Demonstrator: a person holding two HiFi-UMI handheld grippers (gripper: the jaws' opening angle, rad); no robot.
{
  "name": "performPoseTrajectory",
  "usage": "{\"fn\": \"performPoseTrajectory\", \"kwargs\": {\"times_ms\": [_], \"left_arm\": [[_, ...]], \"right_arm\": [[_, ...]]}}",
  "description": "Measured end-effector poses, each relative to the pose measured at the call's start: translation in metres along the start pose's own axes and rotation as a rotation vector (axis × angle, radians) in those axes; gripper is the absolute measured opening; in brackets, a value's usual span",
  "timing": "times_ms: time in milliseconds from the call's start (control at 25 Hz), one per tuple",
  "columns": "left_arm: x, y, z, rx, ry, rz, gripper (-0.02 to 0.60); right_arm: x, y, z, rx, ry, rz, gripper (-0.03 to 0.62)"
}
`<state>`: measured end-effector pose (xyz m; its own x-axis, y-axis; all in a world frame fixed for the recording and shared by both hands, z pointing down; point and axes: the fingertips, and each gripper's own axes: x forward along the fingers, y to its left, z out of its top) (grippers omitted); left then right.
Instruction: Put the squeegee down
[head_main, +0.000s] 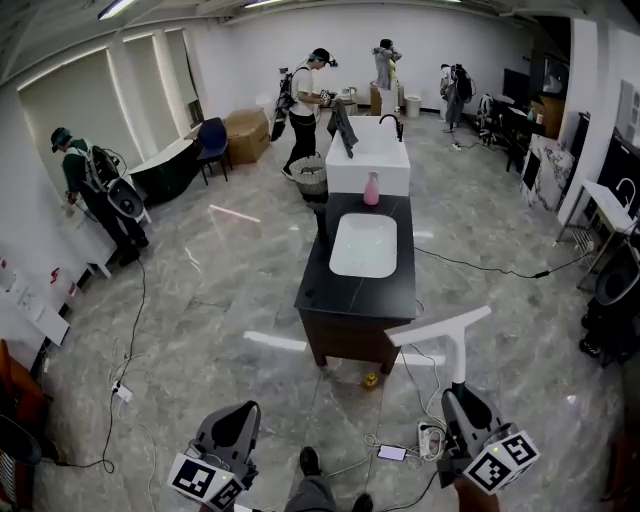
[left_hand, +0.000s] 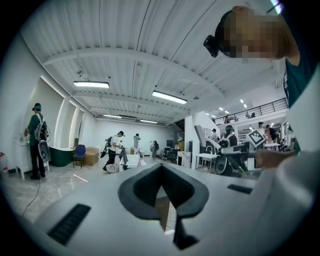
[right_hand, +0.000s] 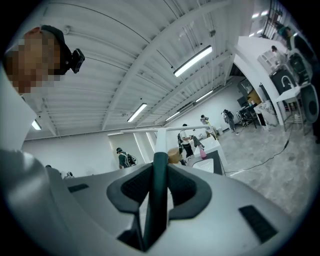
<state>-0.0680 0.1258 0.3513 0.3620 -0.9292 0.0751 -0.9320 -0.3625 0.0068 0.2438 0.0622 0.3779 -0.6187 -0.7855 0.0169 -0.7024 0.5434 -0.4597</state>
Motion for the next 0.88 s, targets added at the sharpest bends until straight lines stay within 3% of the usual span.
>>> {"fn": "performPoseTrajectory", "kwargs": {"times_ms": [280, 600, 880], "left_arm": [[0.066, 0.046, 0.001, -0.003, -0.023, -0.109, 0.005], [0.126, 0.105, 0.004, -0.006, -0.024, -0.206, 0.005], [0.143, 0.155, 0.005, -0.021, -0.035, -0.234, 0.005]], "right_arm": [[0.036, -0.014, 0.010, -0.025, -0.030, -0.111, 0.095], [0.103, -0.011, 0.016, -0.036, -0.065, -0.180, 0.095], [0.144, 0.000, 0.014, -0.048, -0.072, -0.225, 0.095]]}}
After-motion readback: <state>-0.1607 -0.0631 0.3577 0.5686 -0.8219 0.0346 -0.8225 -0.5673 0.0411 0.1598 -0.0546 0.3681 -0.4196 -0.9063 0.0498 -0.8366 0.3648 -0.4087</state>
